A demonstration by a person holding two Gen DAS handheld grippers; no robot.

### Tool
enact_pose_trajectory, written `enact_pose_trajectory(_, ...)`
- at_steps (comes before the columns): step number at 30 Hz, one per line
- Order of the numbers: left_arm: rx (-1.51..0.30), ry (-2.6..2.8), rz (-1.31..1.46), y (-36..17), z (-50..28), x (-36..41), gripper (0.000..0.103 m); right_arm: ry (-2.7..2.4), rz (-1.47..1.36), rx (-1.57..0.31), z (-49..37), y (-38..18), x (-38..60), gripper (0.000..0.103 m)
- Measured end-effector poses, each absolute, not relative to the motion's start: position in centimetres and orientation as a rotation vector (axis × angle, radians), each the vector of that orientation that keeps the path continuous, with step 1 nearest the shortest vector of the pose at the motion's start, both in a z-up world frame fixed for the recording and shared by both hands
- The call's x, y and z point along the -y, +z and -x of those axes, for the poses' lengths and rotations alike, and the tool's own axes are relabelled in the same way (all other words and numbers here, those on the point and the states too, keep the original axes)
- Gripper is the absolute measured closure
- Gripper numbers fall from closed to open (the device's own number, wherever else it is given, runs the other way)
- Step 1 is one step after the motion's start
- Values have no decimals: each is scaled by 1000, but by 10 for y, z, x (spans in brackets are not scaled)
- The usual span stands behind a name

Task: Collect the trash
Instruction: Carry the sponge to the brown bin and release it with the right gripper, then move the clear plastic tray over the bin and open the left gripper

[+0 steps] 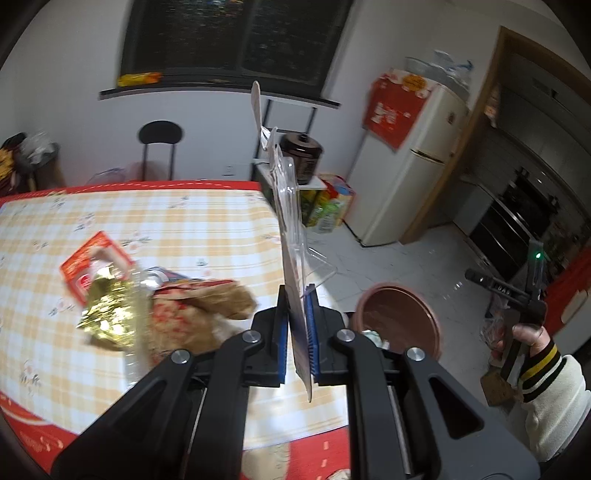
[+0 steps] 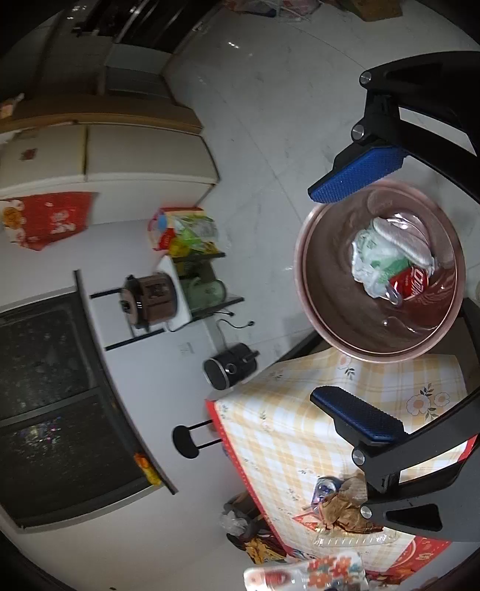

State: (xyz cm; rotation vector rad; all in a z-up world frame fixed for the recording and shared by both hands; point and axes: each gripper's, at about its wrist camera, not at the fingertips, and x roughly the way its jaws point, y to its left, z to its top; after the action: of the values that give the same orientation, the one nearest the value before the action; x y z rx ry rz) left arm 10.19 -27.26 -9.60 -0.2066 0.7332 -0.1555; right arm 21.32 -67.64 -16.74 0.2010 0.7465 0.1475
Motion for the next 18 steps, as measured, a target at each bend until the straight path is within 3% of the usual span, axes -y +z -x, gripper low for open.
enact_pose_trajectory(9,-765,-359,139,-112,-141,358,90,95,-165,-659,-159,-126,707,5)
enact_pose_trajectory(18,-831,-533,79,-142,-184,447,90,-46,-177,-682,-111,-126,755,5)
